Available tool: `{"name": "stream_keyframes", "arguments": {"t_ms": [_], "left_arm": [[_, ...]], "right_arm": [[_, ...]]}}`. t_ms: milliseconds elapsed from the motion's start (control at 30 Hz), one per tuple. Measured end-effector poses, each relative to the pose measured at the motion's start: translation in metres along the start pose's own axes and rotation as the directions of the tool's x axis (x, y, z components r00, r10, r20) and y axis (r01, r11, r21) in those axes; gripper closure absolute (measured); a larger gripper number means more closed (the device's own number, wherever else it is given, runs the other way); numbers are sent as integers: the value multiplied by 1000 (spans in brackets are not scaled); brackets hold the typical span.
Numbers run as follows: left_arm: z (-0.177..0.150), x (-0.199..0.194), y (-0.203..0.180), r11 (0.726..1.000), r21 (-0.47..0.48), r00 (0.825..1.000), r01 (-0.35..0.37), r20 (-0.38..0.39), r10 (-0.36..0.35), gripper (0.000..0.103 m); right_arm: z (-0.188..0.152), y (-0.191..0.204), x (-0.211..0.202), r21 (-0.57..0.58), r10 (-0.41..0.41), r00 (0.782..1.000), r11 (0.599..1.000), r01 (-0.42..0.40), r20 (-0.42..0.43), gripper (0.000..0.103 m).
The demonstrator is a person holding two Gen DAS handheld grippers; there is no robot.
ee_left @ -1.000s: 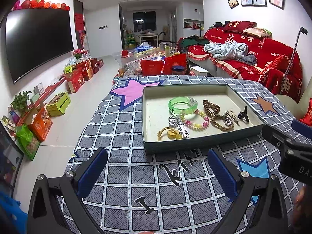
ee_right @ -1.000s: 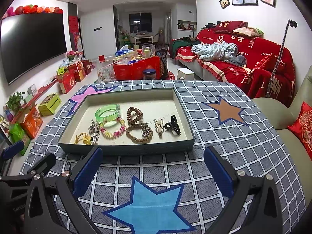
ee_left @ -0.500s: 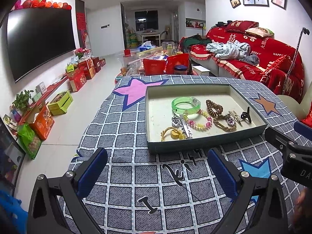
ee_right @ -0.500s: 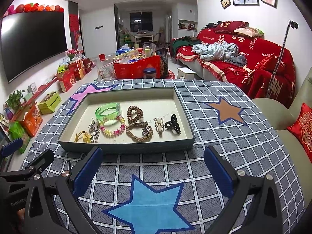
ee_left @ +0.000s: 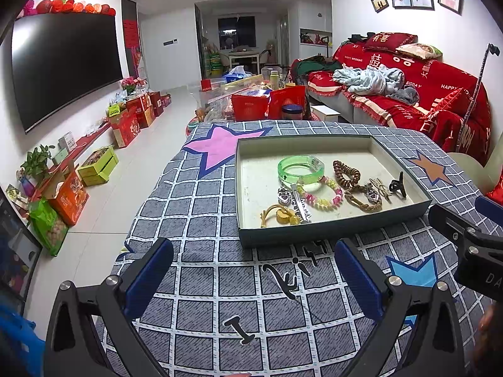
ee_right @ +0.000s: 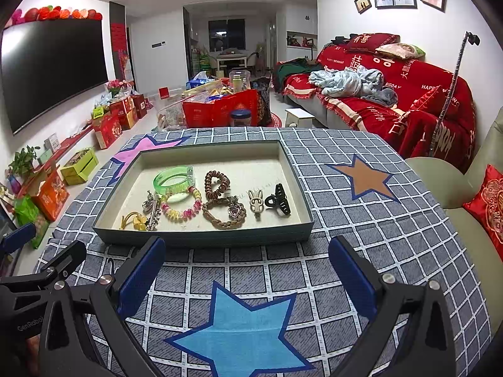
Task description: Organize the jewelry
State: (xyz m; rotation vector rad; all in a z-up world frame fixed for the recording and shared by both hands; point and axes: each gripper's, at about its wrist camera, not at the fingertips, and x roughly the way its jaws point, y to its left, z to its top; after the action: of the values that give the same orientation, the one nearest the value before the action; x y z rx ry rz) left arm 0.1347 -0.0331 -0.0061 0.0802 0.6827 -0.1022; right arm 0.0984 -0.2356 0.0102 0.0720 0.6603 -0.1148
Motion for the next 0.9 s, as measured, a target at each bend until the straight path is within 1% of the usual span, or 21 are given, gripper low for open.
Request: {"name": "stream_keyframes", "arguments": {"t_ms": [900], "left_arm": [[0, 0, 1, 1000, -1, 1000, -1, -1, 1, 0]], "right_arm": [[1, -1, -2, 1, 4, 1000, 1000, -4, -2, 0]]}}
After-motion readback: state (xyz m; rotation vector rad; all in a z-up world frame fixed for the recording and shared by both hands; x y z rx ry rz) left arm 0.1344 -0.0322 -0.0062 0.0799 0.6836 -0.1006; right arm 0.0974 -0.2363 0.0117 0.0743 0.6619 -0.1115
